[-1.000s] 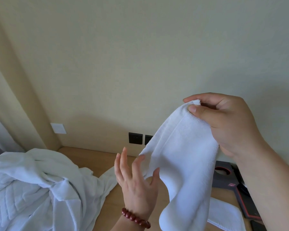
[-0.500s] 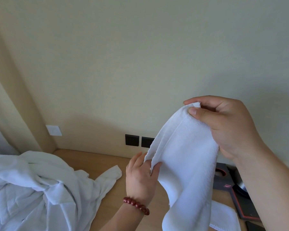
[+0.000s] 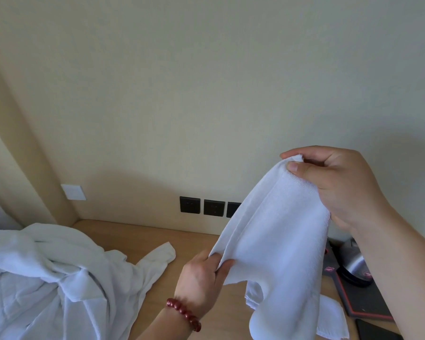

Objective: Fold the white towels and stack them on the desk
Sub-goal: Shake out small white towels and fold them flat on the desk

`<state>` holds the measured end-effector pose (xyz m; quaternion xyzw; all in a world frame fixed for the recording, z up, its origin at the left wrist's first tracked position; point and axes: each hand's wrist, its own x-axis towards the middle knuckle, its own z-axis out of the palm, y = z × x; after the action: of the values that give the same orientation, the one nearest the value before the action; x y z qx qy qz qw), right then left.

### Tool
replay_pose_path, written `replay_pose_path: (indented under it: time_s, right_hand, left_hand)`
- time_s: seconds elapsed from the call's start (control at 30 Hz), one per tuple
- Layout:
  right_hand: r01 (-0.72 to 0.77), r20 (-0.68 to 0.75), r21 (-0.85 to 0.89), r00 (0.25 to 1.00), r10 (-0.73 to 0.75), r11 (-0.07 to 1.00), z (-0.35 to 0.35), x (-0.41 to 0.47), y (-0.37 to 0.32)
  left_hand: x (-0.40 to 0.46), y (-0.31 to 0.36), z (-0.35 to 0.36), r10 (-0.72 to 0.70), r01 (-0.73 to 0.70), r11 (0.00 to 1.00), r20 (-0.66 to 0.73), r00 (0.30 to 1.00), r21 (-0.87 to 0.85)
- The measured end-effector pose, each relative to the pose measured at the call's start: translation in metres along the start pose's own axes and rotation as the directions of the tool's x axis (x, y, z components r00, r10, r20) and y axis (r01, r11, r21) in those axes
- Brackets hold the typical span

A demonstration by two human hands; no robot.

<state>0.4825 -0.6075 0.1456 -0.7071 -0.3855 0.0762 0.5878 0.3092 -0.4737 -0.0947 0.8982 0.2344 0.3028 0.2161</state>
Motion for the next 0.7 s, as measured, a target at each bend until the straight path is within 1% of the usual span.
replay_pose_path:
  time_s: [0.1,0.23,0.37,0.43,0.5,0.6,0.63,0.7]
  right_hand:
    - [-0.028,-0.013,-0.004,1.0,0.028,1.0,-0.007,0.004,0.009]
    - [-0.084,-0.019,0.004,0.996,0.085,0.996,-0.013,0.008,0.026]
    - [-0.155,-0.019,-0.001,0.988,0.155,0.988,-0.019,0.012,0.051]
    - [-0.191,-0.006,-0.027,0.982,0.191,0.981,-0.022,0.014,0.065]
    - [-0.213,0.019,-0.025,0.977,0.214,0.977,-0.024,0.014,0.079]
    - [-0.241,0.035,-0.037,0.97,0.242,0.97,-0.025,0.017,0.098]
    - [-0.251,0.025,-0.045,0.967,0.252,0.967,-0.026,0.018,0.104]
    - [-0.265,0.01,-0.073,0.964,0.266,0.962,-0.026,0.019,0.115]
  left_hand:
    - [-0.006,-0.008,-0.007,0.085,-0.085,0.996,0.011,0.996,0.019]
    - [-0.01,-0.019,-0.019,0.094,-0.094,0.995,0.006,0.996,0.024]
    - [-0.012,-0.03,-0.033,0.203,-0.206,0.977,0.056,0.977,0.05]
    - [-0.008,-0.033,-0.046,0.201,-0.204,0.978,0.063,0.978,0.049]
    - [0.002,-0.036,-0.059,0.225,-0.231,0.969,0.065,0.972,0.09]
    - [0.026,-0.043,-0.078,0.318,-0.331,0.925,0.095,0.943,0.186]
    - [0.035,-0.045,-0.086,0.307,-0.32,0.92,0.094,0.947,0.226]
    - [0.052,-0.048,-0.101,0.227,-0.244,0.929,0.093,0.97,0.28]
